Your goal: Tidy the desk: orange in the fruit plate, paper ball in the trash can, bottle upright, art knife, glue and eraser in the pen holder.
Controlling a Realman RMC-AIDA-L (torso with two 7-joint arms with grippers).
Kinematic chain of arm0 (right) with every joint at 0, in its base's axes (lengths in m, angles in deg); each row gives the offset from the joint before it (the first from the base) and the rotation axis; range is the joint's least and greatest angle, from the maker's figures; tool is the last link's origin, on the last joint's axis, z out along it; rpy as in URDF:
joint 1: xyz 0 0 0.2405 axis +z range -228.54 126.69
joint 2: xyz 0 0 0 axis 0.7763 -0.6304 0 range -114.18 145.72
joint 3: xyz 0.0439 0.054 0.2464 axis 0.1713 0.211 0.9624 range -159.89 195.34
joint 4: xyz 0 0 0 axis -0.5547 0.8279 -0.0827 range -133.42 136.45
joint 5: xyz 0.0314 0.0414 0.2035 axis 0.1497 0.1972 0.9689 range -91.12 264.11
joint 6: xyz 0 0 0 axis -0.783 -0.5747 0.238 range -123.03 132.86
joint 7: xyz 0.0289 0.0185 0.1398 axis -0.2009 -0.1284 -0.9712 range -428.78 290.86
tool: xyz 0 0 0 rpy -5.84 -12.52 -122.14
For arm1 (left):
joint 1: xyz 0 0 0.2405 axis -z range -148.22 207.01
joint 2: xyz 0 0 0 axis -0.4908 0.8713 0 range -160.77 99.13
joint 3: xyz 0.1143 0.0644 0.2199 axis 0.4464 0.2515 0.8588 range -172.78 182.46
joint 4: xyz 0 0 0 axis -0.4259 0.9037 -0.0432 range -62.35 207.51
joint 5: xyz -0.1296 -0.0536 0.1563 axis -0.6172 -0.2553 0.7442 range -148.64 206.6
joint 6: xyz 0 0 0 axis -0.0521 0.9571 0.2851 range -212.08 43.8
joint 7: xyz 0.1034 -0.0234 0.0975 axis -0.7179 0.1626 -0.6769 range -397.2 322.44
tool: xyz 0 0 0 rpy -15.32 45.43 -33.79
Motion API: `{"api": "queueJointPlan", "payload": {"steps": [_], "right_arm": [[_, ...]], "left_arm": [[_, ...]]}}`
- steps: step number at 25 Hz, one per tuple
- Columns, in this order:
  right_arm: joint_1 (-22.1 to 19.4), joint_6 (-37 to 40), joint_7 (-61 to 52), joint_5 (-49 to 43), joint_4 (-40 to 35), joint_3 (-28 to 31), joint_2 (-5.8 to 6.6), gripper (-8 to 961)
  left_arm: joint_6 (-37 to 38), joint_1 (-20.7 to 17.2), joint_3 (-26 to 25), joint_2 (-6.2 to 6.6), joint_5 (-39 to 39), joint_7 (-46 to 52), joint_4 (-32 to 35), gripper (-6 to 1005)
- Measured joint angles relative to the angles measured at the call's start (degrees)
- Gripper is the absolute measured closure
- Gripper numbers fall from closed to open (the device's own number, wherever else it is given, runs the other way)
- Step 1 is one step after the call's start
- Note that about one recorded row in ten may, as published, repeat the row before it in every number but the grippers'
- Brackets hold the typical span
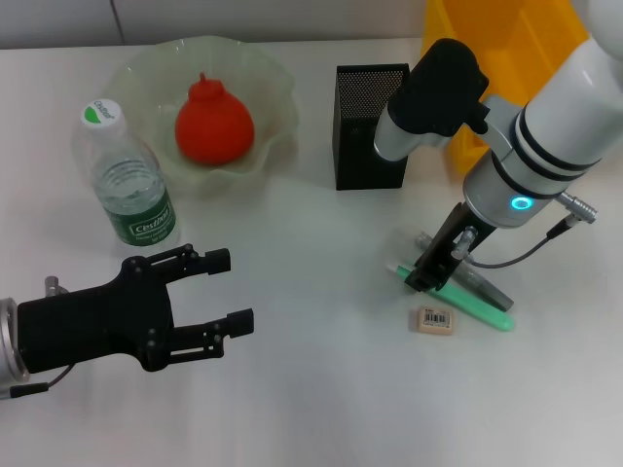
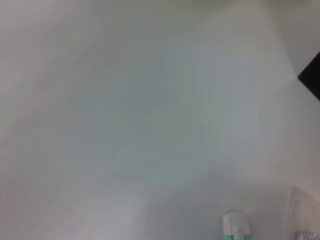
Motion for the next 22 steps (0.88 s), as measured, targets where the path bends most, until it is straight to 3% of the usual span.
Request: {"api": "queueJointPlan", "payload": {"steps": [9, 13, 14, 15, 16, 17, 18, 19, 20, 21, 22], "right_arm": [[-0.61, 0.33, 0.02, 0.36, -1.85, -0.31, -0.01, 771], [-3.22, 2.02, 0.95, 3.46, -7.17, 3.67, 0.33, 775], [-4.06, 2.76, 1.83, 4.84, -8.76, 6.49, 0.37, 774], [-5.92, 4.18, 4.43, 9.33, -11.65, 13.6, 0.38, 774], [-5.92, 4.18, 4.43, 9.33, -11.65, 13.6, 0.38, 774], [-8.13, 4.48, 8.34, 16.15, -13.44, 21.65, 0.36, 774], [-8.13, 4.48, 8.34, 16.15, -13.44, 21.65, 0.36, 773], [-9.17, 4.03, 10.53, 19.65, -13.74, 25.52, 0.36, 772], [-10.92, 1.62, 17.1, 28.67, -11.36, 32.54, 0.38, 771], [-10.92, 1.62, 17.1, 28.67, -11.36, 32.54, 0.38, 770], [-11.96, -1.62, 25.34, 37.82, -6.1, 36.5, 0.39, 769]], "left_arm": [[-0.06, -0.14, -0.1, -0.02, 0.0, -0.07, 0.0, 185], [-0.05, -0.19, -0.17, 0.02, -0.01, -0.08, 0.0, 185], [-0.01, -0.23, -0.18, 0.02, 0.0, -0.08, 0.0, 185], [0.12, -0.27, -0.22, 0.03, -0.01, -0.08, 0.0, 185], [0.12, -0.27, -0.22, 0.03, -0.01, -0.08, 0.0, 185], [0.21, -0.33, -0.25, 0.06, 0.0, -0.09, 0.0, 185], [0.24, -0.46, -0.3, 0.08, 0.0, -0.08, 0.0, 185], [0.25, -0.57, -0.33, 0.11, -0.01, -0.09, 0.0, 185], [0.28, -0.73, -0.36, 0.14, -0.01, -0.09, 0.0, 185], [0.28, -0.73, -0.36, 0.14, -0.01, -0.09, 0.0, 185], [0.31, -0.73, -0.36, 0.15, 0.0, -0.09, 0.0, 185]]}}
